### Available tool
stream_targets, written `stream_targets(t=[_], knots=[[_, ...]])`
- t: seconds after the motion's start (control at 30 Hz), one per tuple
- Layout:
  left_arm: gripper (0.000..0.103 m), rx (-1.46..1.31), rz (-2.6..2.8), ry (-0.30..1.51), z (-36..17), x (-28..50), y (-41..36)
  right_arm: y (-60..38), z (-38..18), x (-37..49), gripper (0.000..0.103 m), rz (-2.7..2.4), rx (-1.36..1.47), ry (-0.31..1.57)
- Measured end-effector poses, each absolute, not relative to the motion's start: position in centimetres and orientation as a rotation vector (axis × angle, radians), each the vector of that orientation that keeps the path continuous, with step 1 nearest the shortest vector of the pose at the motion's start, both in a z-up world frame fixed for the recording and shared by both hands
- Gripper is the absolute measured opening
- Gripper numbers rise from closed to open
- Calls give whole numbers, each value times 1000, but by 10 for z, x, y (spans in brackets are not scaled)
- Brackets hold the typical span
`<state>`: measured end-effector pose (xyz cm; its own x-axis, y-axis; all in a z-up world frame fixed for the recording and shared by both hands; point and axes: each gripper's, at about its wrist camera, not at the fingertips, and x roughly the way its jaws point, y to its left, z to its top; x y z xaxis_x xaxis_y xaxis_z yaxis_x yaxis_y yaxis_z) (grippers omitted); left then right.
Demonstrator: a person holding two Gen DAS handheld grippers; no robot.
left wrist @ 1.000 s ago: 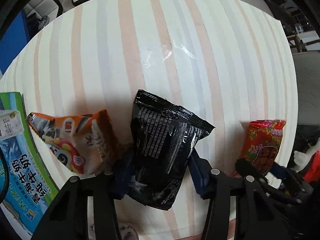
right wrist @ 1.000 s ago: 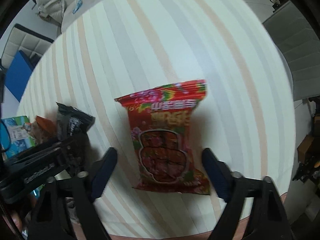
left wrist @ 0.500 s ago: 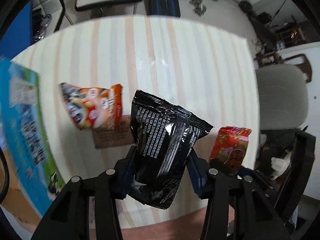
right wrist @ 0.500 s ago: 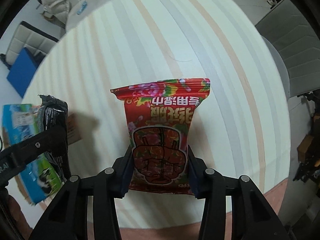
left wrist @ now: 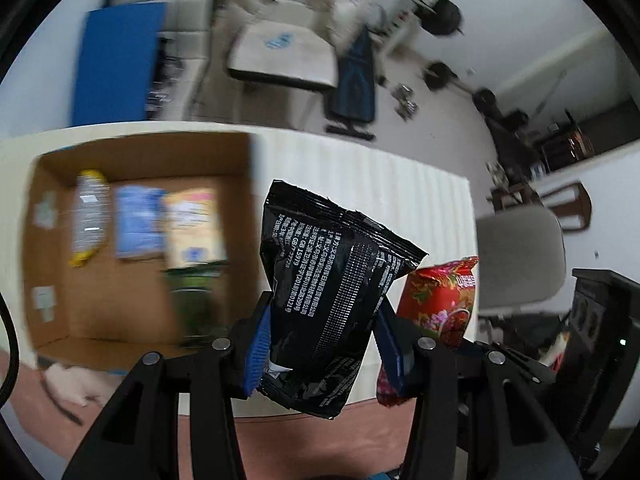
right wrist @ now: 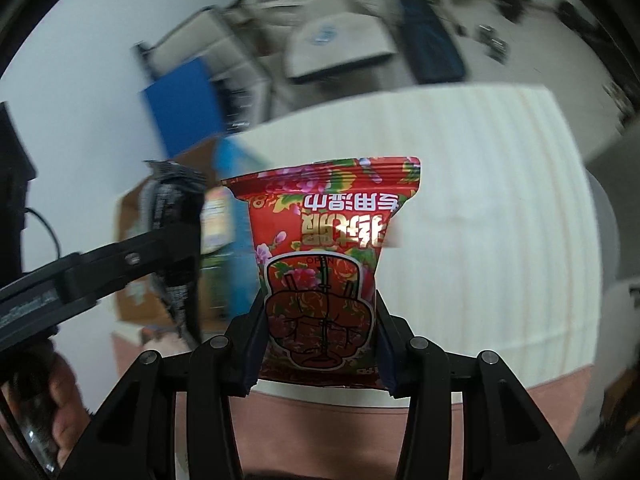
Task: Organize soft objects
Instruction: 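Place the black and red bags into the box and open both grippers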
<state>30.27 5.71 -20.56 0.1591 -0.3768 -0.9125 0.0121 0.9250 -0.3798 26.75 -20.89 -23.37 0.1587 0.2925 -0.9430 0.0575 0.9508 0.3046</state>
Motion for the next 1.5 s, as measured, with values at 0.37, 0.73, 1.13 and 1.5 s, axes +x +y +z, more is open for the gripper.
stream_targets(t=[0.37,0.73,1.13,1.5], knots=[[45,-363,32,1514,-293,295,223,-6,-271,284,48,409,160,1487],[45,-478,9,1686,-377,306,242,60,-366,291,48,356,89,1624],[62,-444,-8,1758,-394,313,228,74,-391,287,62,301,58,1672],[97,-241,87,1606,-341,292,222,57,-357,280,98,198,-2,1601]])
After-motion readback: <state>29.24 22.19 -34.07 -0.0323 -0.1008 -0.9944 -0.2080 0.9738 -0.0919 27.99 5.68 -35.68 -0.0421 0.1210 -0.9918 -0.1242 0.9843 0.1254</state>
